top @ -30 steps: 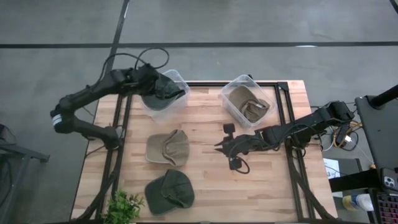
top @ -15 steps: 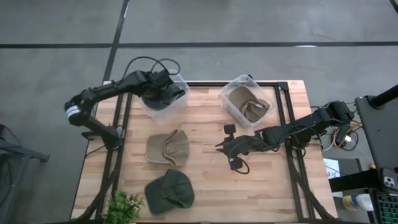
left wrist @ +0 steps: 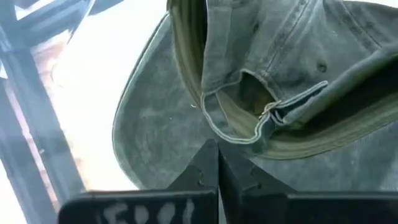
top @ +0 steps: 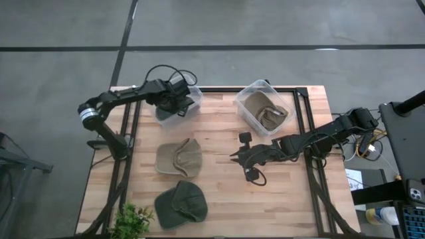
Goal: Pick & Place hat
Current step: Put the right black cap into the left transparent bin, then put the black cap into the left transparent bin
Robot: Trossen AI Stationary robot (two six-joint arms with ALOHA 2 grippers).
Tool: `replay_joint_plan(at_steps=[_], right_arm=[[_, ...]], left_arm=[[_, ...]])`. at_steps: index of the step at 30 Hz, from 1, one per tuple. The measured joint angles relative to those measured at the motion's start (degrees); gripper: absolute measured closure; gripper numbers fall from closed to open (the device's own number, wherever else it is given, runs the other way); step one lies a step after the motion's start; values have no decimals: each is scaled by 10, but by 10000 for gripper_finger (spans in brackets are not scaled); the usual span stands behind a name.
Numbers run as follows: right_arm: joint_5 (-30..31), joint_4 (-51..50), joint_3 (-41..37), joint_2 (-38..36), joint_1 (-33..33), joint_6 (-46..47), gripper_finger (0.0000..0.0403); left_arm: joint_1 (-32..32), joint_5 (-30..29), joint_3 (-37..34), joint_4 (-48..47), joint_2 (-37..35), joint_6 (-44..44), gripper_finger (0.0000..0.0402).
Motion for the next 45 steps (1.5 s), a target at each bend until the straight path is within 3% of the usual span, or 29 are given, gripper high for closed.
replay_joint_plan(at_steps=[6,14,25,37,45], right_arm=[[0,0,0,0,0,6,342],[0,0,-1,-1,0,10,342],[1,0,-7,-1,0,10,342],[1,0,-8,-1,0,15,342],[1,0,-8,-1,0,17,342]], left_arm=[[1,-19,0,-1,-28,27,401],[-14,-23,0,-4,-138,33,401],[-160,-2,-7,-1,-274,58,402],[-332,29,-55,23,-259,37,402],[-347,51,-109,30,-228,8,375]])
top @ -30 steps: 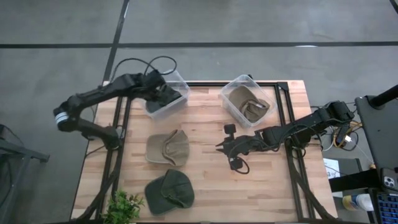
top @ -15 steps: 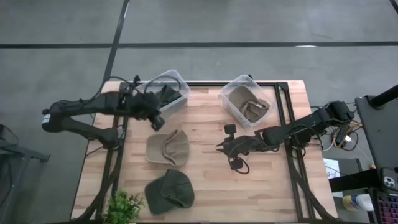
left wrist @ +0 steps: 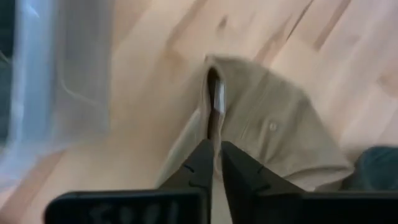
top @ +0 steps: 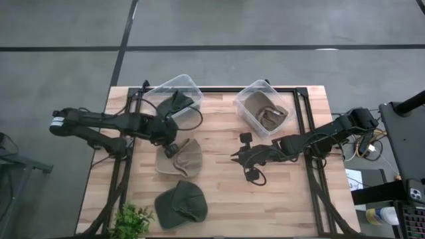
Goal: Pick & Place hat
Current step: Put the black cap into the left transparent bin
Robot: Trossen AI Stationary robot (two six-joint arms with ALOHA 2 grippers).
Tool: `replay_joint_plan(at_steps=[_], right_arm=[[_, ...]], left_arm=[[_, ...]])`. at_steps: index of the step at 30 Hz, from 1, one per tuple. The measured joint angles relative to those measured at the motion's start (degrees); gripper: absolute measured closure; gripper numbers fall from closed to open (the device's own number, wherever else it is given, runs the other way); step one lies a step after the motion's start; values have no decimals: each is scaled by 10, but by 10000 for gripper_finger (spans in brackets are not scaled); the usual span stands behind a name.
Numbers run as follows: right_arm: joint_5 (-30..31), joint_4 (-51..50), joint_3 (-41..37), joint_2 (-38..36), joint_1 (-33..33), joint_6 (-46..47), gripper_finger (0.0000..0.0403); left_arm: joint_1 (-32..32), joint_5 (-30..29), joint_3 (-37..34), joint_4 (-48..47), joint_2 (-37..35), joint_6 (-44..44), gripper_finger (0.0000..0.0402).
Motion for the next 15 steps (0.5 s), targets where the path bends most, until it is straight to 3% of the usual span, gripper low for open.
replay_joint_plan(at_steps=[8,12,15], right_arm=[[0,0,-2,0,0,7,342],[0,-1,-2,0,0,9,342],[0,-1,-2,0,0,9,342]], left_arm=[[-7,66,-21,31,40,-28,299],[-27,133,-18,61,52,-55,285],[-59,149,-17,66,56,-75,285]])
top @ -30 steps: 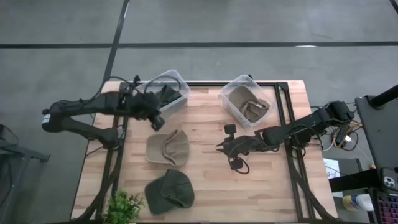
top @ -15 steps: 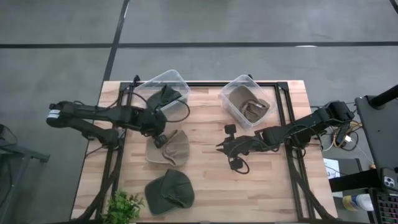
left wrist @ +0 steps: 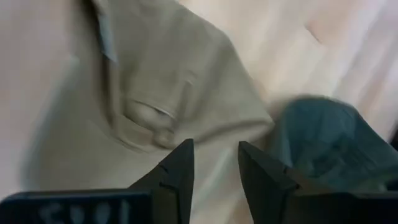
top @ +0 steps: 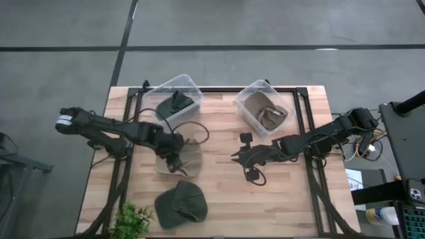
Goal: Pick & Place hat
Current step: Put the black cap into the left transparent bin
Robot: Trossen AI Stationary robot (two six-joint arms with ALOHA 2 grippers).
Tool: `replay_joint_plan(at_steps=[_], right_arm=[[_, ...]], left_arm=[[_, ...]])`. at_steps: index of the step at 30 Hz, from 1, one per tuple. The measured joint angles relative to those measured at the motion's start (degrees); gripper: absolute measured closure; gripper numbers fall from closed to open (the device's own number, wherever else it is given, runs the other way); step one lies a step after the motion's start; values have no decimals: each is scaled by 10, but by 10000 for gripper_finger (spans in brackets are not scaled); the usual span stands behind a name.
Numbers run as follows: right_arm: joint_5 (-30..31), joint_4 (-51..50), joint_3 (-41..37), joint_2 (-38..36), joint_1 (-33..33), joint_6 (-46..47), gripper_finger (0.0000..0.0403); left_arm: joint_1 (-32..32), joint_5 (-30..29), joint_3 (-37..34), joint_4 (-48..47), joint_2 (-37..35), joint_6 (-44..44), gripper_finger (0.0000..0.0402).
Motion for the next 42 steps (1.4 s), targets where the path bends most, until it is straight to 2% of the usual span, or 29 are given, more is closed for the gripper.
replay_joint_plan(at_steps=[7,12,17,29,36,42], right_arm=[[0,0,0,0,0,0,342],[0,0,-2,0,0,0,342],[0,3,-2,0,0,0,342],[0,13,-6,0,0,0,342],[0,15,-12,0,0,0,342],[0,48,-27,0,0,0,342]], left_arm=[[-94,12,0,31,-2,-114,285],[-169,-2,-2,47,11,-176,285],[-208,-24,-2,99,20,-225,285],[-227,-19,-2,93,82,-233,285],[-227,57,-2,86,130,-239,285],[-227,64,-3,82,155,-239,285]])
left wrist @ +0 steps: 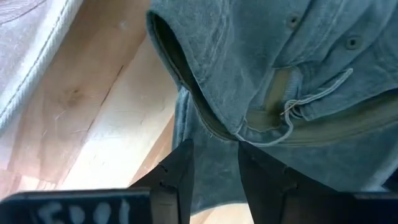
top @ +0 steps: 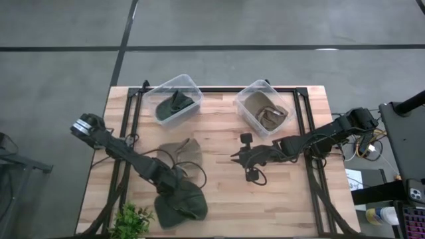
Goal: Pick & Place hat
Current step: Put the black cap into the left transparent bin
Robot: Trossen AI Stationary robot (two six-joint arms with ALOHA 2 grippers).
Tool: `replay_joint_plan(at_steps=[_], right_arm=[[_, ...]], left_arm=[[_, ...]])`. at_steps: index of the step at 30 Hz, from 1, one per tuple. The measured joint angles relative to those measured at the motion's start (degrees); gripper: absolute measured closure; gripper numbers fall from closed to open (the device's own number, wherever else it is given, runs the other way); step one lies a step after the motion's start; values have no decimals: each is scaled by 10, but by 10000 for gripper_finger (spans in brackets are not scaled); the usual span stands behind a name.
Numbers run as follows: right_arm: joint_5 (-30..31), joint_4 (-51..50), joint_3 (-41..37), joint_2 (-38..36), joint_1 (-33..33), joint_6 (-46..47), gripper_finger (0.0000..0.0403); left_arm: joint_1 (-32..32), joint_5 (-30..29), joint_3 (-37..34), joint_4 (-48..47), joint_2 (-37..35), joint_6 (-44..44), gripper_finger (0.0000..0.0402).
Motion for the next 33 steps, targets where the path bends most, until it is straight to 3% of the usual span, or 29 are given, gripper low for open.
replay_joint_plan(at_steps=[10,16,21,33], right_arm=[[0,4,-5,0,0,0,342],[0,7,-5,0,0,0,342],[0,7,-5,0,0,0,342],[0,7,-5,0,0,0,342]], left_arm=[[0,13,13,-56,-24,-6,285],[0,-18,11,-80,-49,-24,285],[0,-57,10,-73,-38,-26,285],[-1,-28,10,-48,-1,-28,285]])
